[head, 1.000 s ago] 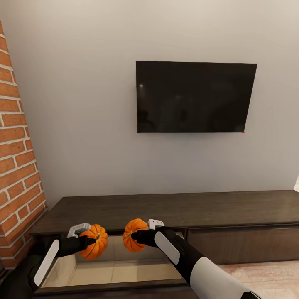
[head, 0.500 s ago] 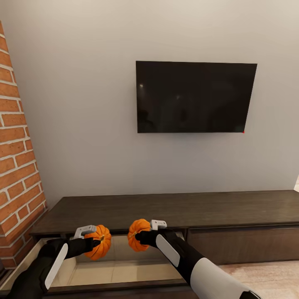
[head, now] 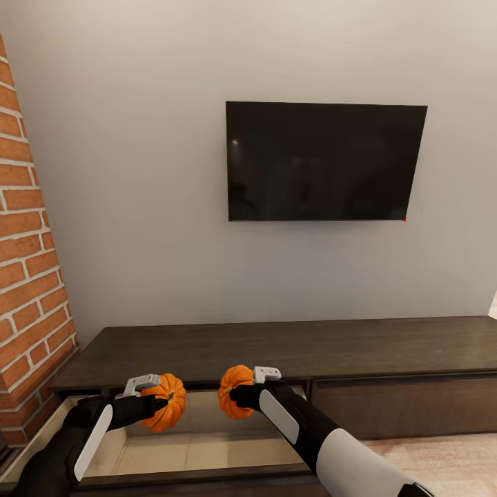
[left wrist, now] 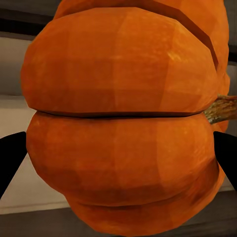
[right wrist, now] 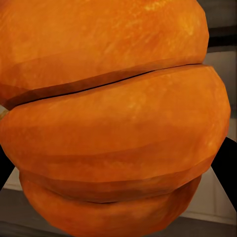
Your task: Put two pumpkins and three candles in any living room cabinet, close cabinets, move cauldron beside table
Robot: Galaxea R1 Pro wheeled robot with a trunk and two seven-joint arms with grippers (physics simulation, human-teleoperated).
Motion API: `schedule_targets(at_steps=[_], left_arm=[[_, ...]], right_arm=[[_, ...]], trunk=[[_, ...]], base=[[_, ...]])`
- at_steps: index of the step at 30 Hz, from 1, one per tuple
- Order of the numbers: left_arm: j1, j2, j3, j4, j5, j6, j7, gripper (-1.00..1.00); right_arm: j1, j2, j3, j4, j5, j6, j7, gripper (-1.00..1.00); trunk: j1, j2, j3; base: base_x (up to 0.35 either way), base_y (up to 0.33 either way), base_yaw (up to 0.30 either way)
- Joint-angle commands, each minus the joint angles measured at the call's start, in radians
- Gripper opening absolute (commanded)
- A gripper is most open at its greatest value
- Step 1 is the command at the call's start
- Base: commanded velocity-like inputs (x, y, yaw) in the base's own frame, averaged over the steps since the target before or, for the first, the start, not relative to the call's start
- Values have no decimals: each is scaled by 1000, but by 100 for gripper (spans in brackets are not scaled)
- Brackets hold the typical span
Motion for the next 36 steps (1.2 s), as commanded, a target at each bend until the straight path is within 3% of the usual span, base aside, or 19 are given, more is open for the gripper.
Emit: schedule_targets(at_steps=[1,31,36], left_arm=[[0,0,1,-1,-1,5,-2,-100],[0,0,0,-8,-2,6,-4,-100],[0,0,0,-8,0,7,-4,-100]], right_arm=[[-1,0,3,-1,-9,1,-10,-100],[0,0,3,11,-9,-8,-14,-100],[-1,0,3,11,-9,-8,-14,-100]], trunk=[[0,-1,-1],[0,-1,-1],[19,-36,-17]], base=[[0,0,0],[22,22,0],[0,0,0]])
